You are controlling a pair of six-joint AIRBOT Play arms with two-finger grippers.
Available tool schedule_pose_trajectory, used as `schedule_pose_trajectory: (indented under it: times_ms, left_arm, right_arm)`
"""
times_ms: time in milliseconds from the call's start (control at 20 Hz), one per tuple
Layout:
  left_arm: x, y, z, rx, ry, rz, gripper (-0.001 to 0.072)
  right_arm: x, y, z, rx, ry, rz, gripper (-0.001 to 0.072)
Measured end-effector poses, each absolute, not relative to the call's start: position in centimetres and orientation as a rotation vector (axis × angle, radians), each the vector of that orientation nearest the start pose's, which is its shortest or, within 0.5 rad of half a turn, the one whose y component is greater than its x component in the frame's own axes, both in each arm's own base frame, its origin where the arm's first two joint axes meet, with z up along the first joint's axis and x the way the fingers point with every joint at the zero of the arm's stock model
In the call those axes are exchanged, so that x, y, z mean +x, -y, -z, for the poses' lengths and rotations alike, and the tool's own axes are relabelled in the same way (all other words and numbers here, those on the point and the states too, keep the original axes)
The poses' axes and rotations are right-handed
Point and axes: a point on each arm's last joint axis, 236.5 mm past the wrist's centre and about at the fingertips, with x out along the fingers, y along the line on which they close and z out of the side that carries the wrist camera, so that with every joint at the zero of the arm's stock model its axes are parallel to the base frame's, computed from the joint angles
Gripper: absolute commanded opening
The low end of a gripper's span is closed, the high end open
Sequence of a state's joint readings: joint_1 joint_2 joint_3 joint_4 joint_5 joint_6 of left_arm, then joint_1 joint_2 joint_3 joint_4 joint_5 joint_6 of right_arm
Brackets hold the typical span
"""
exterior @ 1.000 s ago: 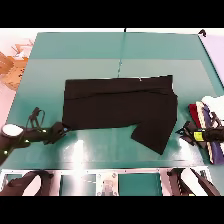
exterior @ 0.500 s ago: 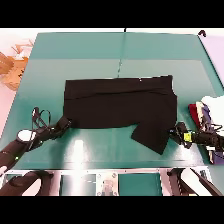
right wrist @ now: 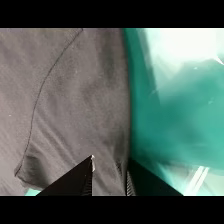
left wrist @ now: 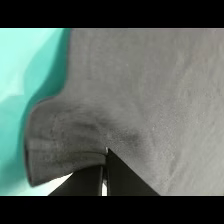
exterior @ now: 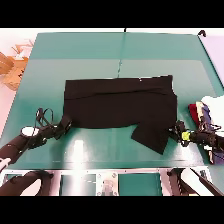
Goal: Fold the shirts.
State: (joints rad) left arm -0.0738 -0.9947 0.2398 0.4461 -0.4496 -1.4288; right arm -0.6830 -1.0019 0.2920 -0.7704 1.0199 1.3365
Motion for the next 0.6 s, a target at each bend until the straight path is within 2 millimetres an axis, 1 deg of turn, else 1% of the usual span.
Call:
schedule_pose_trajectory:
  times_ms: [100,250,400,550,600]
  left_arm:
    - [27.8,11.4,11.1,-1.002,-1.102,-0.036,0.0025]
    - [28.1,11.7,10.6,-0.976,-1.103,-0.004,0.0024]
    - [28.8,11.9,9.0,-0.907,-1.120,0.070,0.0023]
    - [28.6,10.3,7.9,-0.825,-1.188,0.093,0.0023]
    - [28.4,9.3,7.5,-0.784,-1.219,0.092,0.0023]
  right_arm:
    - [22.7,-0.7,11.0,1.184,-1.242,0.162,0.0019]
    - [22.8,-1.4,10.4,1.170,-1.251,0.115,0.0016]
    - [22.5,-1.3,9.8,1.126,-1.277,0.096,0.0016]
    - [21.3,-0.6,9.1,1.058,-1.301,0.132,0.0016]
    - [20.9,-0.3,8.9,1.036,-1.304,0.151,0.0015]
